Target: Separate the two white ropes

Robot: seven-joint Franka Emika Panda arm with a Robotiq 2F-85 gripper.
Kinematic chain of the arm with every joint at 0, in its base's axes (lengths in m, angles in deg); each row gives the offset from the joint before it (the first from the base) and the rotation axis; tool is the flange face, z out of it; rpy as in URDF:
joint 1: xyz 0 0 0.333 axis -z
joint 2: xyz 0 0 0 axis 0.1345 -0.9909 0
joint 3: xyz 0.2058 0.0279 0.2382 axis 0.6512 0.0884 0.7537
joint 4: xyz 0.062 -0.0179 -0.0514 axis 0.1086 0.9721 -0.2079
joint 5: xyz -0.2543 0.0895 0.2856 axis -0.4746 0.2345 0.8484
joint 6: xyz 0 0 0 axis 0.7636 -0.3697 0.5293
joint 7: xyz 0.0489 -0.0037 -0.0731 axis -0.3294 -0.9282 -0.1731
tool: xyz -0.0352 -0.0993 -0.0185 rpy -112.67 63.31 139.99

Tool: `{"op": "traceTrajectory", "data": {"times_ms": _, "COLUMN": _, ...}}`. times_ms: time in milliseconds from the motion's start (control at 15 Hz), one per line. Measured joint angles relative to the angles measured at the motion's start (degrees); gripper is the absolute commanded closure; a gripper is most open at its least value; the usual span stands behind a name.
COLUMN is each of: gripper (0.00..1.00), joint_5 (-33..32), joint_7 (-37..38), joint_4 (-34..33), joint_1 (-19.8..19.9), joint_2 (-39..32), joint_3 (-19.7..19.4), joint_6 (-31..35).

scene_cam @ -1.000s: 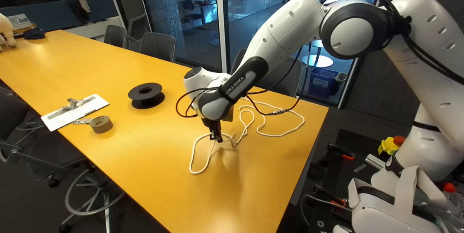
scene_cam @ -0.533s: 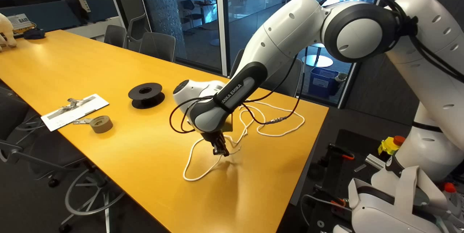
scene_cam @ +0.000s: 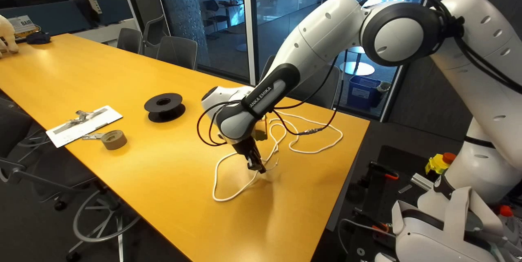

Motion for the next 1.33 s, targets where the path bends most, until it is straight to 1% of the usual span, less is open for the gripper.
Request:
{"op": "traceTrajectory", "data": {"times_ms": 67, "gripper": 0.64, "joint_5": 0.12, "joint_7": -0.7, "joint_4": 0.0, "joint_1": 0.7, "joint_2": 0.0, "joint_3": 0.01, "joint_6": 0.0}}
{"op": "traceTrajectory", "data": {"times_ms": 133, "gripper": 0.54, "joint_5": 0.27, "joint_7": -1.36, "joint_4": 0.0, "joint_1": 1.41, "joint_2": 0.0, "joint_3": 0.01, "joint_6": 0.0}}
{"op": "traceTrajectory", "data": {"times_ms": 600, "gripper": 0.03, "joint_5": 1.58, "joint_7": -4.36, "joint_4": 0.0, "joint_1": 5.16, "joint_2": 0.01, "joint_3": 0.03, "joint_6": 0.13}}
{"op": "traceTrajectory", "data": {"times_ms": 667, "gripper": 0.0, "joint_5": 1.6, "joint_7": -4.32, "joint_4": 0.0, "joint_1": 5.58, "joint_2": 0.01, "joint_3": -0.02, "joint_6": 0.4}}
{"op": "traceTrajectory", "data": {"times_ms": 867, "gripper": 0.0, "joint_5": 1.63, "joint_7": -3.6, "joint_4": 0.02, "joint_1": 6.77, "joint_2": 0.02, "joint_3": -0.53, "joint_6": 3.07}}
{"op": "traceTrajectory", "data": {"times_ms": 1067, "gripper": 0.0, "joint_5": 1.63, "joint_7": -1.25, "joint_4": 0.6, "joint_1": 7.55, "joint_2": 0.19, "joint_3": -1.62, "joint_6": 8.34}}
{"op": "traceTrajectory", "data": {"times_ms": 1333, "gripper": 0.0, "joint_5": 1.56, "joint_7": 4.58, "joint_4": 3.11, "joint_1": 7.63, "joint_2": 0.96, "joint_3": -4.01, "joint_6": 15.69}}
